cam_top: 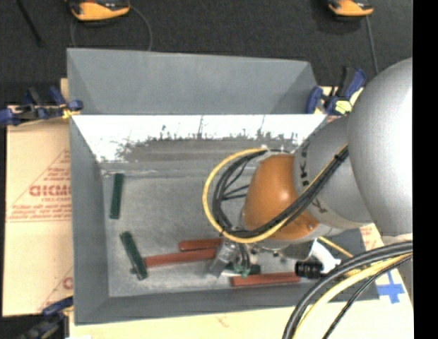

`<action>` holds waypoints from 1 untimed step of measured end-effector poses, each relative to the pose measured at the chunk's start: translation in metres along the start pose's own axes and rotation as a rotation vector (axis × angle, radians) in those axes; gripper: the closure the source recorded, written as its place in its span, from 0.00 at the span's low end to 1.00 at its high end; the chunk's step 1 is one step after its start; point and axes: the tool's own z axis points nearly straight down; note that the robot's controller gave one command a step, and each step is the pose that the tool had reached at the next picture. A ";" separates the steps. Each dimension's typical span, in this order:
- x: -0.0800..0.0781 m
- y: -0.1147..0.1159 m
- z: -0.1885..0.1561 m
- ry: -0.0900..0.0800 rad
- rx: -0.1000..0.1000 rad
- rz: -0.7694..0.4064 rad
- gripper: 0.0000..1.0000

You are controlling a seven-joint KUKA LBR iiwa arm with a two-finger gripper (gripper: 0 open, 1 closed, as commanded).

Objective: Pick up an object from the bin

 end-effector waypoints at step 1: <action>-0.013 -0.001 0.001 0.019 0.006 0.202 1.00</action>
Offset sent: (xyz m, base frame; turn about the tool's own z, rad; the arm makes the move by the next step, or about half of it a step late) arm 0.0105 -0.0106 -0.0042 0.2082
